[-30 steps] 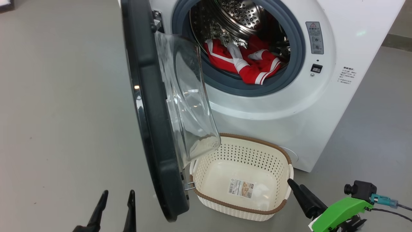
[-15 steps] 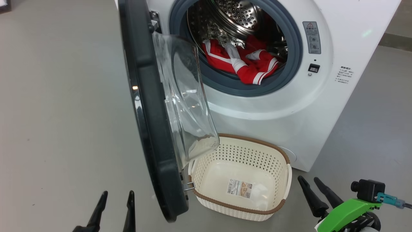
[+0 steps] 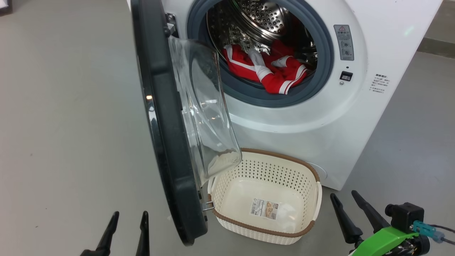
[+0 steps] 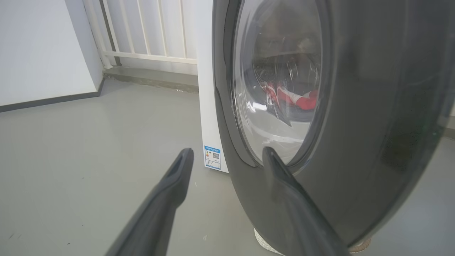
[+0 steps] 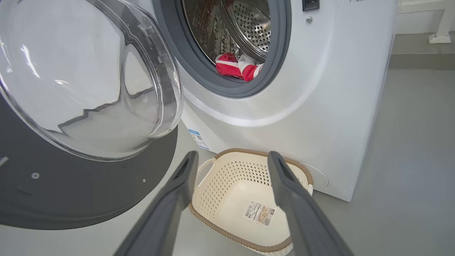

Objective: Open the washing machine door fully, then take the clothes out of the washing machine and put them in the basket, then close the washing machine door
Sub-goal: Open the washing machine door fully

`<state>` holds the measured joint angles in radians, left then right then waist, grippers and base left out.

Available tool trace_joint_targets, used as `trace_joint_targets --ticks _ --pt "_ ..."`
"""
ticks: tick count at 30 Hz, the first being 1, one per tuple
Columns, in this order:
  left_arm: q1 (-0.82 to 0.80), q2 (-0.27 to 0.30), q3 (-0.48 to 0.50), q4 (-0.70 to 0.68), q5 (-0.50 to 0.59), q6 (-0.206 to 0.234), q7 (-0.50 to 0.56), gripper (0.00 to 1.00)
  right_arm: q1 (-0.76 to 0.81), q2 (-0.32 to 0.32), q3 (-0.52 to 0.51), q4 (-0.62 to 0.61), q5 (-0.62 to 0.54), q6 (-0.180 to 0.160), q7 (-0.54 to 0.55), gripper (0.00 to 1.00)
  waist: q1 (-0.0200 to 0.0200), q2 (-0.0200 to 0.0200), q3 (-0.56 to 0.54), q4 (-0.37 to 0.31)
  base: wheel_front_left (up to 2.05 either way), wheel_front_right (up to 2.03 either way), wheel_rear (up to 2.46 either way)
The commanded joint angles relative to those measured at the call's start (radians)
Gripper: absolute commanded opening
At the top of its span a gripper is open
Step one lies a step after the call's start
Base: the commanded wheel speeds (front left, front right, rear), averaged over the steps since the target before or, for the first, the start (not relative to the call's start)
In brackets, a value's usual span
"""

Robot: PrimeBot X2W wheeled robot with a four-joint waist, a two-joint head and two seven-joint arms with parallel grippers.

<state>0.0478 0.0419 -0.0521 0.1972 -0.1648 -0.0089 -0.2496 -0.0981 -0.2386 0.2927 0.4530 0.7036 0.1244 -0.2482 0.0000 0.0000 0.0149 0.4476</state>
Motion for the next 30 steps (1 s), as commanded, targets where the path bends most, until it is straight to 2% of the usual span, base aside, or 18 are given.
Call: trace_joint_targets --ticks 1,11,19,30 --pt "-0.008 0.008 0.034 -0.019 0.015 -0.001 -0.012 1.00 0.012 -0.001 -0.001 -0.032 -0.048 0.006 -0.013 1.00 0.0000 0.0000 -0.001 0.000 0.00 0.00 0.00" --pt "-0.009 0.008 0.035 -0.015 0.016 -0.003 -0.012 1.00 0.049 0.036 -0.064 -0.081 -0.197 0.006 -0.013 1.00 0.0000 0.0000 -0.001 -0.001 0.00 0.00 0.00" --pt "-0.009 0.008 0.035 -0.017 0.016 0.002 -0.012 1.00 0.077 0.067 -0.151 -0.177 -0.304 0.006 -0.014 1.00 0.0000 0.0000 -0.002 -0.003 0.00 0.00 0.00" --pt "-0.014 0.008 0.030 -0.017 0.015 0.002 -0.012 1.00 0.138 0.109 -0.211 -0.212 -0.379 0.006 -0.014 1.00 0.0000 0.0000 0.003 -0.001 0.00 0.00 0.00"
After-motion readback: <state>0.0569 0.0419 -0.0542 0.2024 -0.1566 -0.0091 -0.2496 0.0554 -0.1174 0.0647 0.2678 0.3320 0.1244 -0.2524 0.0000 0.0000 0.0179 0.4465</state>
